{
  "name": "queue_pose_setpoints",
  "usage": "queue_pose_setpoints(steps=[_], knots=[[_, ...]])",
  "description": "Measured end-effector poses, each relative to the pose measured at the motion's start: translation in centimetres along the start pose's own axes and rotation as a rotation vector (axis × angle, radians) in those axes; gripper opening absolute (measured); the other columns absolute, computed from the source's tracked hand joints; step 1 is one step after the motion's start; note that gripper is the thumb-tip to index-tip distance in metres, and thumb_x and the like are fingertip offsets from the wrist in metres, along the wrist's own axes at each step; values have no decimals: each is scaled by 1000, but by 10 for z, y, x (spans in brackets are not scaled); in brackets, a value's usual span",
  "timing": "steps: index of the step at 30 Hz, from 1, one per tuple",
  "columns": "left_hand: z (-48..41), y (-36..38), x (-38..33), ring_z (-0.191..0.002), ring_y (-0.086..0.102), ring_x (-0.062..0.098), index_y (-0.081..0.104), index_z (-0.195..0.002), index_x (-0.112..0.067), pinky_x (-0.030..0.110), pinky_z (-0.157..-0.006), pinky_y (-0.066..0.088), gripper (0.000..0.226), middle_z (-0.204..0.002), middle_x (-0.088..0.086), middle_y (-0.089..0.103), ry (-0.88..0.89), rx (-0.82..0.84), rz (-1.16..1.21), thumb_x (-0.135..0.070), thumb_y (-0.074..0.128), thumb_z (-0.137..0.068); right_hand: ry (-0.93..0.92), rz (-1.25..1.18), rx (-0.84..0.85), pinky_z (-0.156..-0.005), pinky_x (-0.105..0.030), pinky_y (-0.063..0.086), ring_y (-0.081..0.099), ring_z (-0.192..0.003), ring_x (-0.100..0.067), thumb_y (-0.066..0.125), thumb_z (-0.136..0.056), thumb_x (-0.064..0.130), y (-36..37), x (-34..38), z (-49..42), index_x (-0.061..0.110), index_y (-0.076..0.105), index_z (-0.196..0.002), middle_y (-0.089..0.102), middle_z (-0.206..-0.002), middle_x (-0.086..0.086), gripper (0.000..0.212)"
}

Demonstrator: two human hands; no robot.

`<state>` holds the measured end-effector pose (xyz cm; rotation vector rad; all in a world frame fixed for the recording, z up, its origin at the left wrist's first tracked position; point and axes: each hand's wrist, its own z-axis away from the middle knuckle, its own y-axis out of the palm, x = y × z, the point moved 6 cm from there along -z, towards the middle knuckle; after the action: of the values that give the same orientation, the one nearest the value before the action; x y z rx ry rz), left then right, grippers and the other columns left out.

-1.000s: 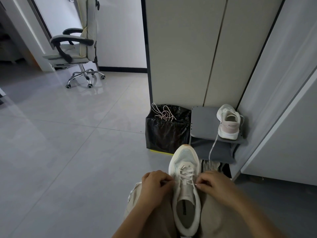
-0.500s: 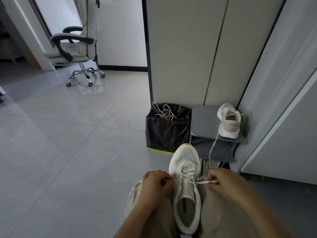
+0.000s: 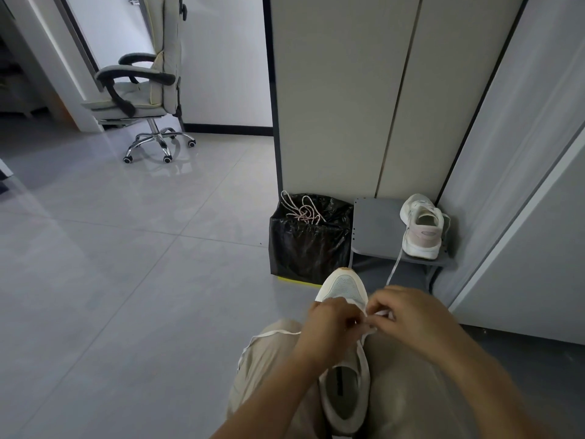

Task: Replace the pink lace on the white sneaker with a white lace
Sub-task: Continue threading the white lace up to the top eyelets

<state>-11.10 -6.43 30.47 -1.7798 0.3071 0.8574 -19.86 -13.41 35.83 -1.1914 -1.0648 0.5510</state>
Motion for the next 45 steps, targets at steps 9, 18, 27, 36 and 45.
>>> queue_pose_setpoints(steps=[9,18,27,36,45], knots=[[4,-13,32,-58,48,2,49,-79,-34,13,-59,39,25,-65,-10,52,-300,-126,287,-22,70,-82,335,-765,81,-49,-27,38,48,-47,-13,61,-87,17,-8,-57,11,9,65,-83,64,-58,-2,10],[25,17,-14,-60,54,-6,68,-90,-7,12,-64,44,8,-59,-20,61,-210,233,651,-3,64,-84,418,-2084,63,-31,-13,36,47,-38,-3,94,-24,9,9,-14,-24,4,62,-73,59,-60,-4,59],[25,32,-31,-64,50,-9,64,-101,0,9,-66,40,17,-73,-24,59,-115,141,569,-3,63,-84,385,-2224,133,-32,-13,39,54,-41,-6,93,-13,1,8,-5,-13,-1,70,-72,65,-66,-7,63],[19,18,-36,-60,41,0,51,-98,-25,15,-61,36,22,-67,-5,42,-190,-309,703,-19,65,-82,337,-2194,159,-31,-14,38,52,-42,-6,94,-18,2,-4,2,-2,-3,72,-76,66,-71,-9,62],[36,-22,22,-76,60,0,69,-69,-31,10,-71,43,18,-77,-17,65,-219,-31,446,-18,70,-81,486,-1975,-86,-29,-13,34,47,-39,-2,95,-22,13,-5,-66,3,7,65,-78,61,-62,-2,64]])
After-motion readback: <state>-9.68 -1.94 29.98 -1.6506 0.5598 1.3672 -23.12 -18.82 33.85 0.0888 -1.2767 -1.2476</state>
